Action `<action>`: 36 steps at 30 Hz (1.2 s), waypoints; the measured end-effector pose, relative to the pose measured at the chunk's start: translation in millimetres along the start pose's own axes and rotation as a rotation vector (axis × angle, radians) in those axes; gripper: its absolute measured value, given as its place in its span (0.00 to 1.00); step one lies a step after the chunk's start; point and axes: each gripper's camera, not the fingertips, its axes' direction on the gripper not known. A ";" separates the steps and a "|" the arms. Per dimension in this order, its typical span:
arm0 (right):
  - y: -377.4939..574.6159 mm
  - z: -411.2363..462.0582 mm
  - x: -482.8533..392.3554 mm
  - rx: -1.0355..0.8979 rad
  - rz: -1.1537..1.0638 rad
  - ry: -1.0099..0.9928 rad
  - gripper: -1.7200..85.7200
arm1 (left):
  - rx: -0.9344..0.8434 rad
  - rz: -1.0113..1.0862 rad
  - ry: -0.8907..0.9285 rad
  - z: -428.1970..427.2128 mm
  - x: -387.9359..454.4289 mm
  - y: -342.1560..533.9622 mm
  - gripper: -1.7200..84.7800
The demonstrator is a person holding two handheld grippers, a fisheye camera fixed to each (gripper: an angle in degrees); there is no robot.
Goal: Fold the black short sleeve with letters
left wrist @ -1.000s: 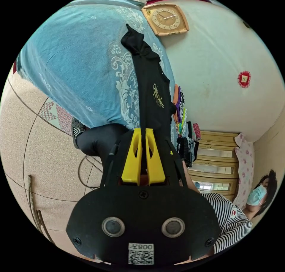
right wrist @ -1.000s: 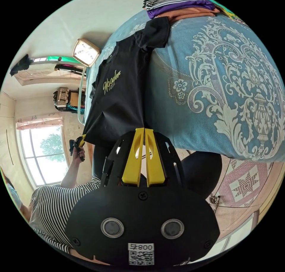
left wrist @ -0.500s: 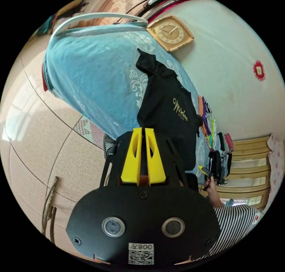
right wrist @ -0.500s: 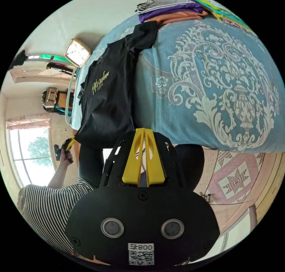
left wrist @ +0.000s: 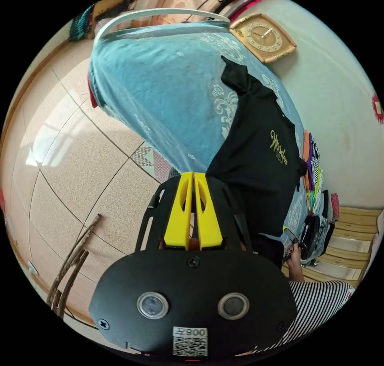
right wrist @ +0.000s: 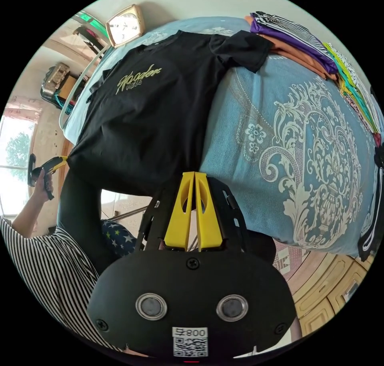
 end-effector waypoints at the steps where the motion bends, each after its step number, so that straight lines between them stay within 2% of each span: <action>1: -2.5 -1.1 1.4 -0.024 0.008 -0.007 0.02 | 0.031 0.004 0.001 0.8 8.1 -3.2 0.03; 4: -10.1 -12.4 9.5 -0.049 0.050 -0.007 0.02 | 0.072 0.089 0.050 14.4 47.4 -22.4 0.02; 10: -59.6 -53.4 11.8 0.121 0.025 0.011 0.02 | 0.028 0.333 0.131 95.9 176.7 -90.3 0.02; 14: -127.7 -61.6 7.4 0.186 -0.012 0.055 0.02 | -0.023 0.403 0.033 162.2 264.3 -132.9 0.02; 19: -186.0 -38.4 14.7 0.137 -0.002 0.089 0.02 | -0.127 0.459 -0.105 234.3 325.6 -157.4 0.02; 21: -195.0 -15.1 26.5 0.068 0.015 0.099 0.02 | -0.113 0.489 -0.084 248.1 339.3 -157.8 0.02; 25: -183.4 -19.2 47.8 0.163 0.050 -0.037 0.02 | -0.122 0.483 -0.020 278.8 366.6 -160.2 0.02; 27: -176.1 -24.0 57.4 0.185 0.074 -0.060 0.02 | -0.057 0.480 -0.015 285.6 383.9 -156.7 0.03; 30: -158.2 -35.0 72.1 0.270 0.112 -0.121 0.03 | -0.010 0.531 0.086 303.3 425.4 -147.1 0.03; 32: -145.4 -39.8 85.7 0.327 0.154 -0.175 0.03 | -0.049 0.653 0.193 329.4 476.3 -138.5 0.05; 36: -125.1 -41.5 120.4 0.425 0.280 -0.307 0.06 | -0.138 0.851 0.288 381.0 576.9 -127.4 0.09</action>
